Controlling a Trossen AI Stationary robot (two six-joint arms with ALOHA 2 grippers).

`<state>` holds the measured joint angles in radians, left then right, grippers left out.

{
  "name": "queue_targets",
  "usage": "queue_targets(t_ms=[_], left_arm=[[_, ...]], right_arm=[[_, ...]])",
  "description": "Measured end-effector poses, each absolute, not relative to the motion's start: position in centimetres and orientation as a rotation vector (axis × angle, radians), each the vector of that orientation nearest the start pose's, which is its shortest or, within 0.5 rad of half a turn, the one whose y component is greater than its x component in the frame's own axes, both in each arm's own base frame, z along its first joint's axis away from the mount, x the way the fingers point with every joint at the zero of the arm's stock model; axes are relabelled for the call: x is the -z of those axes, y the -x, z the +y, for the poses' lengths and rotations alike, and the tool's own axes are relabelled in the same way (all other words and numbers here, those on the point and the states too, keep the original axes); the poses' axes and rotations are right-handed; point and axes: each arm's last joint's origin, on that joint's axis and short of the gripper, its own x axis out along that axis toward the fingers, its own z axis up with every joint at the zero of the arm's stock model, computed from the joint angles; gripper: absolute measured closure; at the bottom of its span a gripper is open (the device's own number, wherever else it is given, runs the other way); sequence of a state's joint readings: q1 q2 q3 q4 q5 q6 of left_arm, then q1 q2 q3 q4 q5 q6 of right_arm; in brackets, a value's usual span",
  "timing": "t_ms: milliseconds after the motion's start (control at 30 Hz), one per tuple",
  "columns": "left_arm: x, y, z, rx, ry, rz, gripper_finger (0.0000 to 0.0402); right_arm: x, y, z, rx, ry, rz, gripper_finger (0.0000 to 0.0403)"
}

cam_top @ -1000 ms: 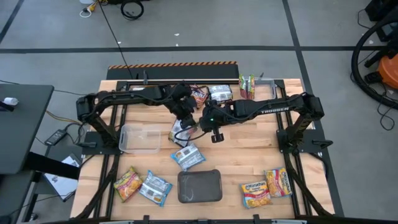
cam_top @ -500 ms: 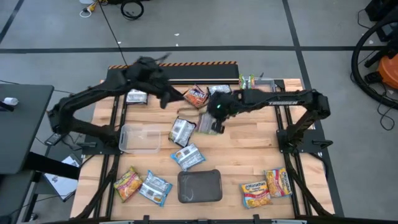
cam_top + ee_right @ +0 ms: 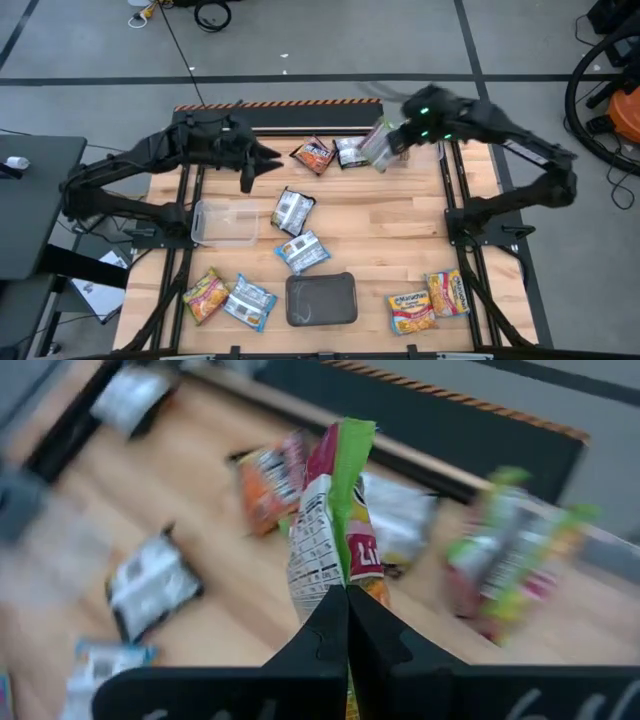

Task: Sort Maruchan noodles
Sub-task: Put the green noodle pack into the top transparent bin

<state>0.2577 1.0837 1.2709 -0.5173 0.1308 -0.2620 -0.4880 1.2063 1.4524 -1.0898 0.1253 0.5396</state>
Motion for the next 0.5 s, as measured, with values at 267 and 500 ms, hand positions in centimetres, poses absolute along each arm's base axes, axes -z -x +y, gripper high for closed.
queue_targets(t_ms=[267, 500], left_arm=[[-41.0, -21.7, 1.9, -0.030, 0.317, 0.328, 0.0258], [-40.9, -21.7, -1.5, 0.078, 0.306, 0.355, 0.0258]], right_arm=[[-39.5, -12.9, -13.2, 1.166, -0.766, 0.695, 0.0400], [-39.0, -11.5, -15.9, 1.331, -0.800, 0.665, 0.0400]])
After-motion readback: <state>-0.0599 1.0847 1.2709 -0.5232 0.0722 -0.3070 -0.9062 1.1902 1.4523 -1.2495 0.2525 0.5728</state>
